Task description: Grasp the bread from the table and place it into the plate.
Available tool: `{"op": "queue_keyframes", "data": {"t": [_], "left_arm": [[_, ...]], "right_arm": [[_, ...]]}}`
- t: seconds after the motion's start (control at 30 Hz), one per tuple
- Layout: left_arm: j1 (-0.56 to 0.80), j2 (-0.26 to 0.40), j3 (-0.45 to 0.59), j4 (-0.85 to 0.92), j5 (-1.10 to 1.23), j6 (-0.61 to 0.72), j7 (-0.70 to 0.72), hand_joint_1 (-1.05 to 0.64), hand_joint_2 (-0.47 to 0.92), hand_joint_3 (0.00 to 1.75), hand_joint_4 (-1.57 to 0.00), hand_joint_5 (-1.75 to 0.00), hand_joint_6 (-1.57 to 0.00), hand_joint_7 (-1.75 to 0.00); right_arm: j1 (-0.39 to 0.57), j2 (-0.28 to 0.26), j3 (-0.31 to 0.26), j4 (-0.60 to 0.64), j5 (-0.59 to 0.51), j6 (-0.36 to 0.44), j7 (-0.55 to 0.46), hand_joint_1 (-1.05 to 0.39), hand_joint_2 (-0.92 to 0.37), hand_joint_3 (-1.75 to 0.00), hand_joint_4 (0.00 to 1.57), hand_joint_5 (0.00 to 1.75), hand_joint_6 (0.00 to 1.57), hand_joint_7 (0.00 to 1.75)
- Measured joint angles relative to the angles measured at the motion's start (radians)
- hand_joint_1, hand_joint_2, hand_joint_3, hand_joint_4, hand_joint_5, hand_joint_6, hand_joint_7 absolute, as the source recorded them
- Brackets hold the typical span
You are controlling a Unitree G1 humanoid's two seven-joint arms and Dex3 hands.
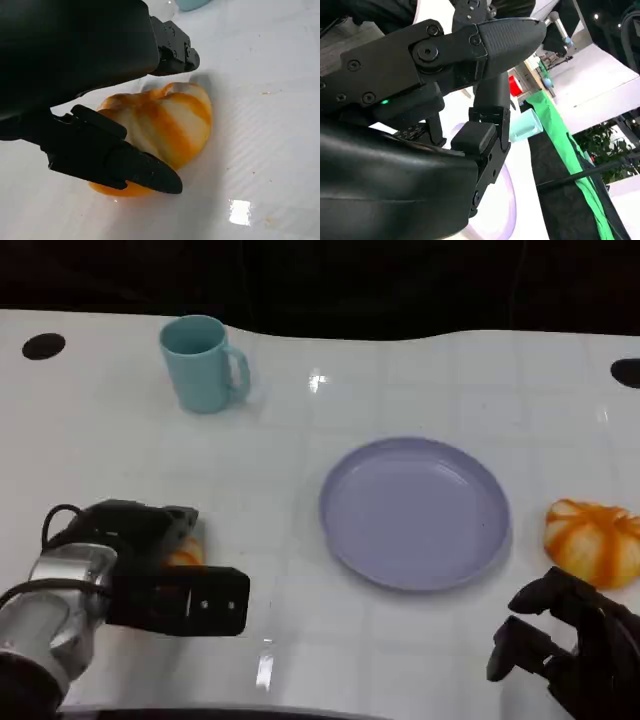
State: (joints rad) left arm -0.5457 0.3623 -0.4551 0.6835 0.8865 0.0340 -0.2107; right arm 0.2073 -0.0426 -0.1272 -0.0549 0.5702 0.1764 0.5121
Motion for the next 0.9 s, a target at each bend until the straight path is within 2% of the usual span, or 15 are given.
{"op": "queue_keyframes", "data": {"t": [0.13,0.23,0.27,0.3,0.37,0.4,0.43,0.47,0.5,0.53,0.63,0.9], "left_arm": [[-0.048,-0.006,-0.017,0.111,-0.035,-0.047,0.055,-0.47,0.9,0.02,-0.16,-0.11,-0.23,-0.04],[-0.082,-0.019,-0.021,0.187,-0.067,-0.072,0.087,-0.36,0.92,0.23,-0.33,-0.19,-0.36,-0.07],[-0.088,-0.021,-0.019,0.209,-0.079,-0.085,0.103,-0.33,0.92,0.3,-0.49,-0.34,-0.48,-0.08],[-0.091,-0.021,-0.019,0.226,-0.086,-0.1,0.123,-0.31,0.92,0.34,-0.55,-0.44,-0.56,-0.07],[-0.093,-0.021,-0.021,0.254,-0.101,-0.127,0.176,-0.3,0.92,0.28,-0.64,-1.11,-0.87,-0.11],[-0.093,-0.022,-0.021,0.268,-0.104,-0.139,0.21,-0.31,0.92,0.23,-0.68,-1.33,-1.01,-0.15],[-0.093,-0.025,-0.022,0.282,-0.107,-0.148,0.252,-0.29,0.92,0.18,-0.71,-1.58,-0.98,-0.61],[-0.094,-0.028,-0.022,0.295,-0.109,-0.158,0.289,-0.28,0.92,0.19,-0.73,-1.66,-0.81,-1.14],[-0.094,-0.031,-0.022,0.309,-0.111,-0.17,0.325,-0.28,0.92,0.29,-0.74,-1.71,-0.67,-1.5],[-0.094,-0.032,-0.022,0.324,-0.116,-0.183,0.364,-0.28,0.92,0.39,-0.75,-1.73,-0.62,-1.62],[-0.093,-0.035,-0.024,0.36,-0.118,-0.228,0.459,-0.28,0.92,0.5,-0.75,-1.74,-0.55,-1.73],[-0.084,-0.036,-0.024,0.434,-0.122,-0.344,0.643,-0.23,0.91,0.53,-0.78,-1.75,-0.55,-1.75]], "right_arm": [[0.005,0.0,0.001,-0.002,-0.001,-0.001,0.0,-0.53,-0.92,-0.21,0.73,1.55,0.81,1.02],[0.007,0.0,0.001,-0.002,0.0,-0.001,0.001,-0.53,-0.92,-0.22,0.72,1.54,0.8,1.02],[0.009,0.0,0.001,-0.002,0.001,-0.001,0.001,-0.54,-0.92,-0.21,0.72,1.55,0.81,1.03],[0.01,0.0,0.001,-0.002,0.001,-0.001,0.001,-0.54,-0.92,-0.21,0.72,1.55,0.81,1.03],[0.011,0.0,0.001,-0.002,0.001,0.0,0.001,-0.54,-0.92,-0.19,0.72,1.55,0.81,1.03],[0.011,0.0,0.001,-0.002,0.001,0.001,0.001,-0.54,-0.92,-0.19,0.72,1.55,0.81,1.02],[0.011,0.0,0.001,-0.003,0.001,0.003,0.001,-0.54,-0.92,-0.19,0.72,1.55,0.81,1.02],[0.012,0.0,0.001,-0.003,0.001,0.003,0.001,-0.54,-0.92,-0.19,0.72,1.55,0.81,1.02],[0.012,0.0,0.001,-0.004,0.001,0.004,0.001,-0.53,-0.92,-0.19,0.72,1.55,0.81,1.02],[0.013,0.0,0.0,-0.005,0.002,0.004,0.0,-0.53,-0.92,-0.19,0.72,1.55,0.81,1.02],[0.013,0.0,-0.001,-0.006,0.003,0.005,0.0,-0.54,-0.92,-0.19,0.72,1.55,0.81,1.02],[0.013,0.0,-0.001,-0.007,0.005,0.007,0.001,-0.53,-0.92,-0.22,0.72,1.54,0.81,0.99]]}}
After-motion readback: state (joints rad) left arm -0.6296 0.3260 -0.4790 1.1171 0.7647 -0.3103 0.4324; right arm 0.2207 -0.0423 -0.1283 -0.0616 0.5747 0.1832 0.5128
